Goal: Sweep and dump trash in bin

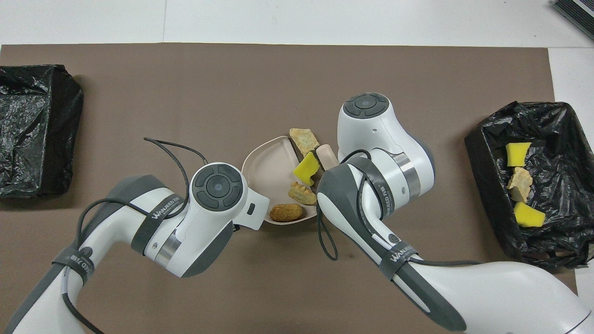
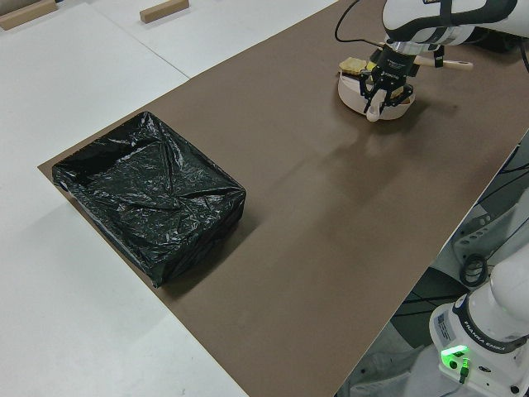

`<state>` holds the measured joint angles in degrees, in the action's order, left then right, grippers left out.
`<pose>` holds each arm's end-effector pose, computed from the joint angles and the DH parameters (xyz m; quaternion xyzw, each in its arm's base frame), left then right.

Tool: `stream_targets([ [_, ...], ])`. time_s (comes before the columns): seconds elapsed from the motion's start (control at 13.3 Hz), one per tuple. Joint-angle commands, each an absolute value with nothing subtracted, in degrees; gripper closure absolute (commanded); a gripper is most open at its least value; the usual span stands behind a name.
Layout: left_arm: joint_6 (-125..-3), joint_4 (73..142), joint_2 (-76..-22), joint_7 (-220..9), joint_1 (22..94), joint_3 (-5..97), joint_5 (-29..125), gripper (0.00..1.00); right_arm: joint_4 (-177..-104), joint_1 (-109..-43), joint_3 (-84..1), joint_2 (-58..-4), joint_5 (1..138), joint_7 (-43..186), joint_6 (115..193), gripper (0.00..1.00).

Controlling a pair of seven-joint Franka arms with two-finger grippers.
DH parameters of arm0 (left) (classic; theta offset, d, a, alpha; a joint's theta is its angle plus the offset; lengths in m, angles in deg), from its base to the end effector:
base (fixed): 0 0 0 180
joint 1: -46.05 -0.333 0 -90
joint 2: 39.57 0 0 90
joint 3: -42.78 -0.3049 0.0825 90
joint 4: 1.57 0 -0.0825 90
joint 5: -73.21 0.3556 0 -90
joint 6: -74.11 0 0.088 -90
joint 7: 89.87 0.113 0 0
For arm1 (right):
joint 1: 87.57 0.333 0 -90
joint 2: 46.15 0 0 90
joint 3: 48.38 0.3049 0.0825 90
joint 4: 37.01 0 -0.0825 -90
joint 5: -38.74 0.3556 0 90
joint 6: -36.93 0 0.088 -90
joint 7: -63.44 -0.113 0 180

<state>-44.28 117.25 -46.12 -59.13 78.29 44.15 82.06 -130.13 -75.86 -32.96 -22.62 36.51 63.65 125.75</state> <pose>0.4451 -0.2850 0.3656 -0.8207 0.5645 0.0590 0.0657 0.5222 0.2454 0.3599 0.9428 0.2357 -0.2349 0.0200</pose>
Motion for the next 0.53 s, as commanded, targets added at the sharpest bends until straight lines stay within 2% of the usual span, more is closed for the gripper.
stream_targets([
  [0.0,-45.16,119.01,-44.93,-62.97,77.6,44.27,81.73,1.0,-124.65,-76.23,-32.74,-19.09,32.68,65.1,124.74,1.0],
  [0.45,-43.32,118.93,-44.93,-67.46,76.81,44.27,81.73,1.0,-120.87,-77.91,-32.74,-12.76,28.72,65.46,132.28,1.0],
])
